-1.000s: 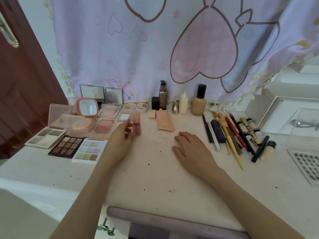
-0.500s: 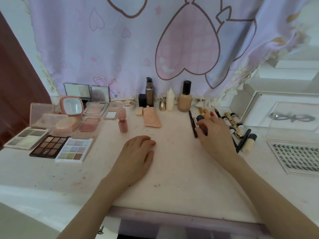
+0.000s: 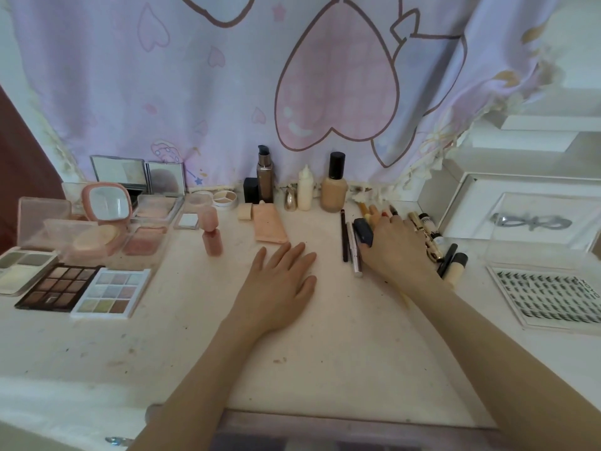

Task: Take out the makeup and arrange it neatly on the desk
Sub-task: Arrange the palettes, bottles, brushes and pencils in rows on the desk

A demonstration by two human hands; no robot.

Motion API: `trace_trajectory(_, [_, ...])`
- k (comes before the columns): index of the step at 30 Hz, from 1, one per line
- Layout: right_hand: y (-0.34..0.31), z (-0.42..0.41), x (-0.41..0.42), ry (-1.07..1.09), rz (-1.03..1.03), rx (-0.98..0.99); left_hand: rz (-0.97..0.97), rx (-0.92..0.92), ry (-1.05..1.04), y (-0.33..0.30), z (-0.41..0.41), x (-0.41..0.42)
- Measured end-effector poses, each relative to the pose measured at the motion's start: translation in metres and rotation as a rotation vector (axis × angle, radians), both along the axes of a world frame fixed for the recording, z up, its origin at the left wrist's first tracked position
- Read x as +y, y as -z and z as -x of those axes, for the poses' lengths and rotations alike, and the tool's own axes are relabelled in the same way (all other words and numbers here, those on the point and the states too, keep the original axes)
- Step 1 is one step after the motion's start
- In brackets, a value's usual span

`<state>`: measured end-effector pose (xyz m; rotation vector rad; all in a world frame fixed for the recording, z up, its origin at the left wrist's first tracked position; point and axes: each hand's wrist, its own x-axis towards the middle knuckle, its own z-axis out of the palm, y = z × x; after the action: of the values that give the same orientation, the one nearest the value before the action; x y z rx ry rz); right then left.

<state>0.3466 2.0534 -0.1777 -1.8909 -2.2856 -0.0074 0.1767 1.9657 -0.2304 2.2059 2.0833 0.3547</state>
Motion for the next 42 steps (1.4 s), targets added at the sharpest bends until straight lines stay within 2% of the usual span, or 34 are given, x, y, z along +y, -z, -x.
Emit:
trace_trajectory(5, [-0.004, 0.009, 0.006, 0.037, 0.043, -0.075, -0.026, -0.054, -0.003, -0.002, 0.001, -0.002])
trace_trajectory(8, [-0.004, 0.005, 0.006, 0.024, -0.035, -0.034, -0.066, -0.097, -0.005, -0.002, 0.001, -0.003])
trace_trajectory(10, [-0.005, -0.002, 0.003, 0.013, -0.144, 0.106, -0.107, -0.136, -0.007, -0.001, 0.003, -0.002])
trace_trajectory(12, [-0.008, -0.006, -0.004, -0.011, -0.165, 0.368, -0.171, -0.224, -0.001, -0.001, 0.004, -0.002])
trace_trajectory(13, [-0.01, -0.006, -0.009, -0.038, -0.112, 0.517, -0.205, -0.315, -0.002, -0.002, 0.005, -0.003])
trace_trajectory(15, [-0.014, -0.002, -0.021, -0.118, 0.121, 0.75, -0.25, -0.582, 0.0, -0.007, 0.005, -0.005])
trace_trajectory(18, [-0.013, 0.009, -0.039, -0.209, 0.549, 0.911, -0.282, -0.977, 0.062, -0.017, 0.008, -0.011])
trace_trajectory(20, [-0.008, 0.016, -0.047, -0.226, 0.733, 1.039, -0.285, -1.078, 0.084, -0.023, 0.012, -0.014])
trace_trajectory(22, [-0.004, 0.02, -0.051, -0.23, 0.81, 1.148, -0.271, -1.052, 0.061, -0.026, 0.013, -0.018])
trace_trajectory(27, [-0.001, 0.022, -0.057, -0.329, 0.903, 0.992, -0.24, -0.985, 0.082, -0.029, 0.011, -0.021])
trace_trajectory(31, [0.002, 0.027, -0.063, -0.329, 0.947, 1.046, -0.243, -0.955, 0.101, -0.03, 0.011, -0.021])
trace_trajectory(37, [0.007, 0.035, -0.07, -0.387, 0.799, 0.947, -0.256, -1.03, 0.117, -0.029, 0.011, -0.022])
trace_trajectory(42, [0.01, 0.037, -0.071, -0.42, 0.711, 0.953, -0.26, -1.092, 0.117, -0.027, 0.013, -0.021])
